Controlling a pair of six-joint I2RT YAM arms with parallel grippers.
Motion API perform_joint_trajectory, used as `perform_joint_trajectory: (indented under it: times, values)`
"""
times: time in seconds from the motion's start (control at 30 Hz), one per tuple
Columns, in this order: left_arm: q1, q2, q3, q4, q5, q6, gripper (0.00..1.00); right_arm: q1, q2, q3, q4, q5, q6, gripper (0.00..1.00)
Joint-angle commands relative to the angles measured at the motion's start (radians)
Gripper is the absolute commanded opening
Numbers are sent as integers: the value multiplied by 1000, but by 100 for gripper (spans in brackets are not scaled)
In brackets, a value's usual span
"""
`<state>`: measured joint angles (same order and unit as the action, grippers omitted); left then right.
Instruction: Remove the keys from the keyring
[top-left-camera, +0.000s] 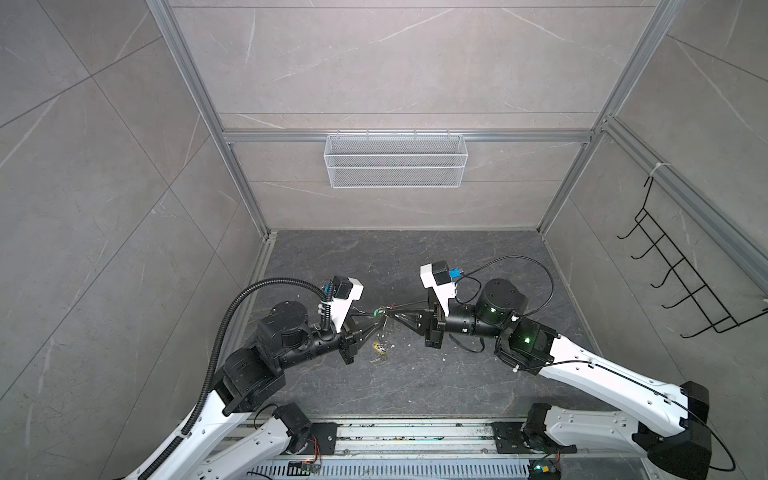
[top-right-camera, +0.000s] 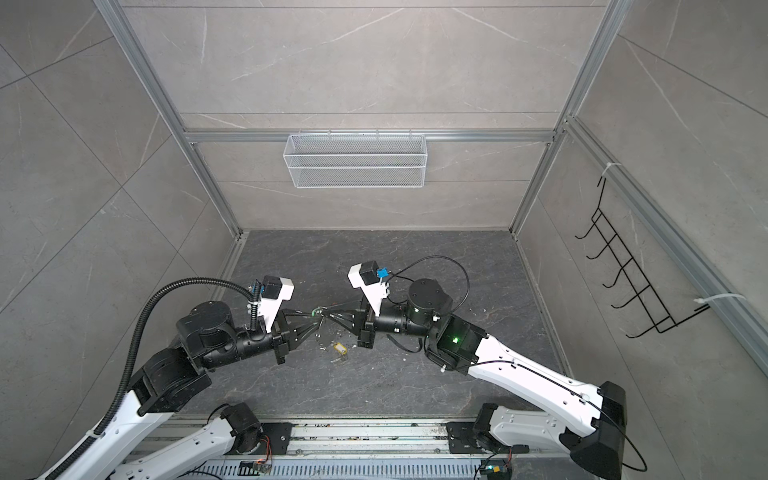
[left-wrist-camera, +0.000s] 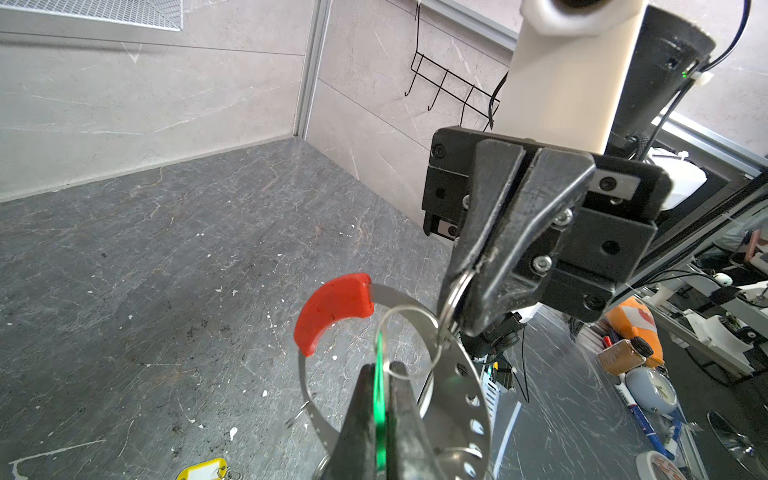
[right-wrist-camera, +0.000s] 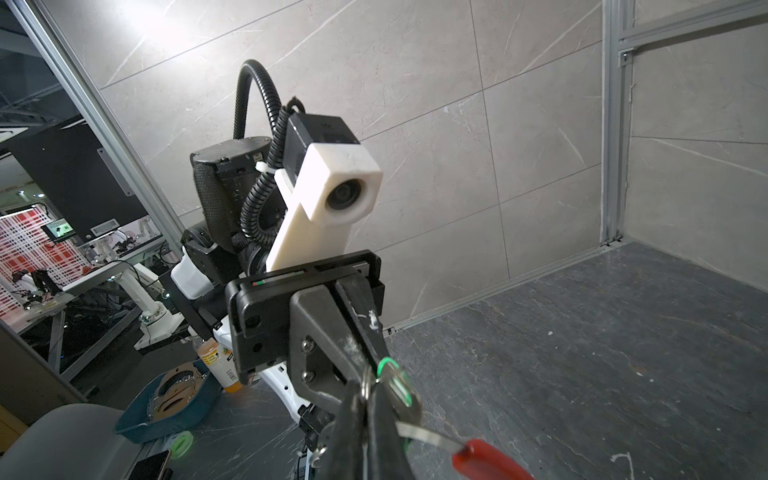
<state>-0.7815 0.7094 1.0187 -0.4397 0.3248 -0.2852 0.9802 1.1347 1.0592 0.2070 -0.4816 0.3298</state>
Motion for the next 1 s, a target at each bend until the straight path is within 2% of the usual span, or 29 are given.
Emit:
perform_joint_trajectory:
  times: [0.0,0.53,0.97]
  values:
    - [9,7,-6,21,-57,15,0,8,-47,-4,86,-111,23,0]
    - [10,45,74,-47,-150,70,0,8,-46,37,-9,-263,-11,0]
    - [11,76,127,-74,-199,107,0,17,-44,61,-117,-317,-53,0]
